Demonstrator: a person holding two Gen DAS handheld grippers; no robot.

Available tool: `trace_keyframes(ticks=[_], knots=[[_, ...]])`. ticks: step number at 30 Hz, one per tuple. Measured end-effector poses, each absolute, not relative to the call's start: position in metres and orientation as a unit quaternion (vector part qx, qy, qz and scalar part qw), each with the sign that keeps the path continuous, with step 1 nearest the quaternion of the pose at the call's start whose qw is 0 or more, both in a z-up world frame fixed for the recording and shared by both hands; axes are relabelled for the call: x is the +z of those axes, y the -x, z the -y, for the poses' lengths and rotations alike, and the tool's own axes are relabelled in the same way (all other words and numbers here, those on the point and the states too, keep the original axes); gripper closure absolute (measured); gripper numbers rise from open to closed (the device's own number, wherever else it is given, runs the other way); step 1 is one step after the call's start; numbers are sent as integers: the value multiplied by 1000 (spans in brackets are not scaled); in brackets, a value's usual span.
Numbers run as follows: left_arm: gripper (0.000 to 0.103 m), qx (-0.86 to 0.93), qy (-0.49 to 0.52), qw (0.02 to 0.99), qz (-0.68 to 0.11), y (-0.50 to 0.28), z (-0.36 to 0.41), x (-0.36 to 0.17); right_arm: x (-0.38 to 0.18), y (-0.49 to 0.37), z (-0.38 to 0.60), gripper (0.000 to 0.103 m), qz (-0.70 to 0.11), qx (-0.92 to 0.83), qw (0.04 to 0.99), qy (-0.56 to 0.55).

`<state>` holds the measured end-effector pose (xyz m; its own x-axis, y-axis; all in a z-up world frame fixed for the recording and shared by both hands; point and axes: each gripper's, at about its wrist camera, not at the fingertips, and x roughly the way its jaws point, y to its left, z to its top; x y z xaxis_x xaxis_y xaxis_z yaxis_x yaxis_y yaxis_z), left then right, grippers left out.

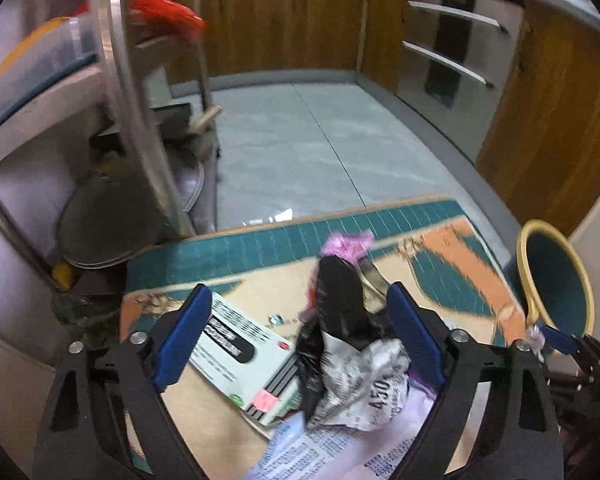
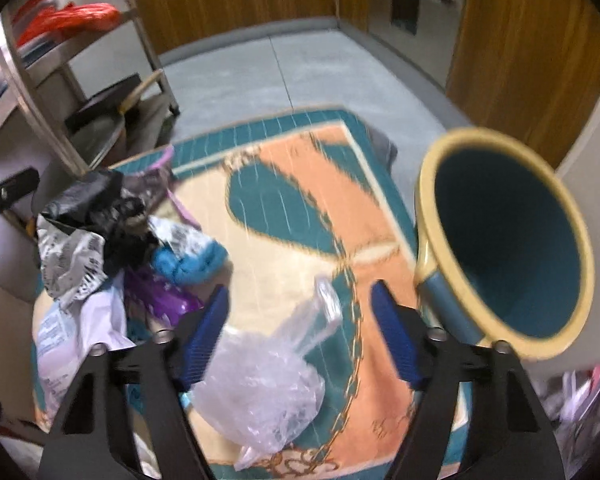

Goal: Collect trash
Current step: 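Grasp the clear plastic bag with the right tool while the left tool grasps the black wrapper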

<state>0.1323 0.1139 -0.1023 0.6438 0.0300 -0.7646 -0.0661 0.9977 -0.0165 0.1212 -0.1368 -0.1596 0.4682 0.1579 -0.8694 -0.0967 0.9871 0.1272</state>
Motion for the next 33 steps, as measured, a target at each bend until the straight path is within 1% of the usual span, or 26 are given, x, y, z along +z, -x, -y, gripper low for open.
trace_keyframes(ticks=[1,2,5,7,8,9,10,12,13,16,17,19,22,27,33], knots=[[17,19,18,903,-429,-133,-108,-106,-162,-122,140,43,-519,72,851,-43],[18,16,16,901,-433,-134,-105,-109,-165,-123,143,45,-527,72,845,-56],[25,4,9,894,-448,-135,-98,-118,-173,-124,148,52,-550,72,827,-86],[31,2,12,886,-464,-137,-97,-125,-178,-125,150,64,-563,78,816,-103],[37,3,11,883,-469,-137,-97,-127,-178,-124,151,67,-563,80,815,-107],[46,5,10,879,-477,-137,-97,-131,-177,-123,151,73,-563,82,815,-108],[51,5,11,876,-483,-137,-97,-133,-174,-122,151,80,-559,83,818,-105],[71,0,12,871,-490,-138,-95,-137,-172,-121,152,86,-557,82,820,-100],[74,-2,11,871,-491,-138,-95,-137,-169,-120,152,90,-554,80,823,-98],[80,6,1,875,-483,-136,-93,-129,-162,-121,155,92,-542,76,832,-93],[85,8,0,878,-478,-135,-93,-126,-157,-121,156,93,-535,78,836,-92],[87,17,6,888,-460,-133,-95,-115,-143,-121,155,93,-517,86,847,-91],[93,20,15,904,-428,-129,-98,-94,-119,-120,153,95,-479,104,868,-81],[94,13,11,927,-373,-125,-95,-60,-82,-118,149,95,-422,118,897,-49],[94,-11,4,947,-321,-117,-81,-23,-33,-118,162,95,-362,133,921,-55]])
